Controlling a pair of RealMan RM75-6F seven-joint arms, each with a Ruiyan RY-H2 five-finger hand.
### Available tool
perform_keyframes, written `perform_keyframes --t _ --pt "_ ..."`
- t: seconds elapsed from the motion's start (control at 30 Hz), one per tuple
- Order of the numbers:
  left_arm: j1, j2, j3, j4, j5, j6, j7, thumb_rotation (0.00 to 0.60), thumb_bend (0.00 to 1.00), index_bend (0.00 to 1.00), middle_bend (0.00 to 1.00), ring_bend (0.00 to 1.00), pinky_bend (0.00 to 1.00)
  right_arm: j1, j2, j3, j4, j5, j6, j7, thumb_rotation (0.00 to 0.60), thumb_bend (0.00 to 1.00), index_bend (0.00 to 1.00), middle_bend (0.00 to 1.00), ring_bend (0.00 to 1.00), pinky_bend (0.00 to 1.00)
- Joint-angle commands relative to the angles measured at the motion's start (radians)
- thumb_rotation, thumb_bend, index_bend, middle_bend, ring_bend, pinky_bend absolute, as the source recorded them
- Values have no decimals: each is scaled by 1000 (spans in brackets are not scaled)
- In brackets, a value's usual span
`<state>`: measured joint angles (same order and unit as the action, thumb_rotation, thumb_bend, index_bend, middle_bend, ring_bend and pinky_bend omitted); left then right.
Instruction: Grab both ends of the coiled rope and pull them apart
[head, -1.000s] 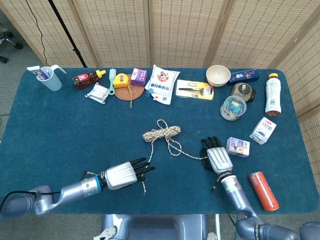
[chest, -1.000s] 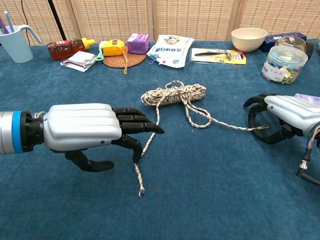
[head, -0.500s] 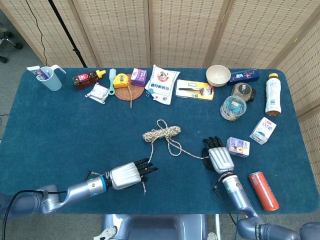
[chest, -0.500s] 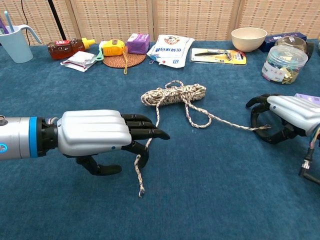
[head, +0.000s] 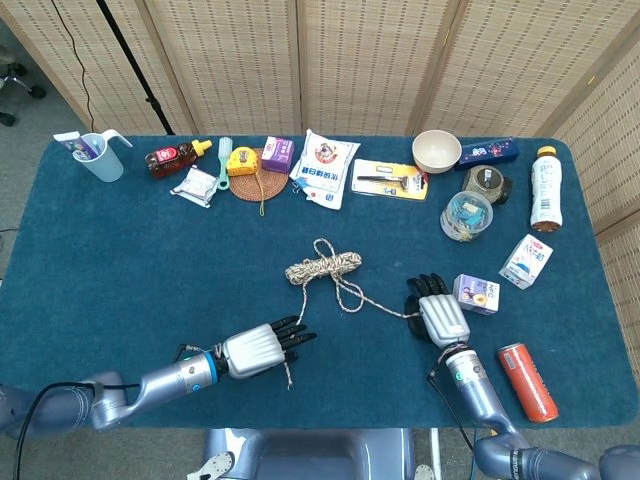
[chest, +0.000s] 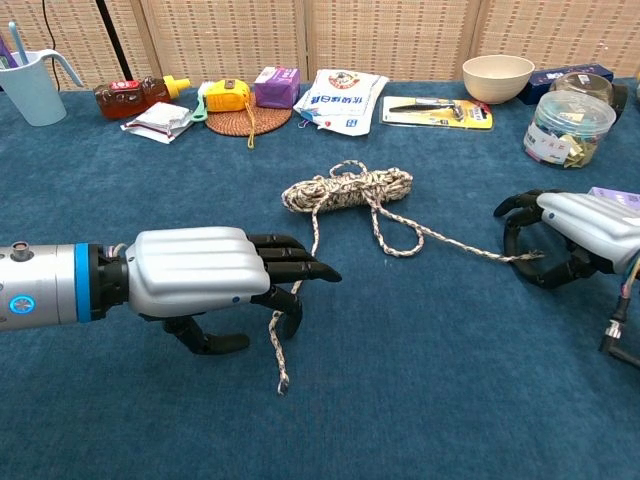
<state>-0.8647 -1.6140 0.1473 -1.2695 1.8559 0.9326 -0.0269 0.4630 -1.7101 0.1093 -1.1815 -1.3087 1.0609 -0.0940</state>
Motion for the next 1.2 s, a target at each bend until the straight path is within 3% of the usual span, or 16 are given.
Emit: perform_keyframes --t 0.03,1.2 --pt "-1 -5 0 3 -5 -1 5 600 431 378 0 0 0 0 -1 0 2 -1 0 2 600 539 605 166 89 0" --pt "16 -92 -13 67 -68 16 65 600 431 422 0 0 0 -8 -7 5 25 1 -4 24 600 538 611 173 100 0"
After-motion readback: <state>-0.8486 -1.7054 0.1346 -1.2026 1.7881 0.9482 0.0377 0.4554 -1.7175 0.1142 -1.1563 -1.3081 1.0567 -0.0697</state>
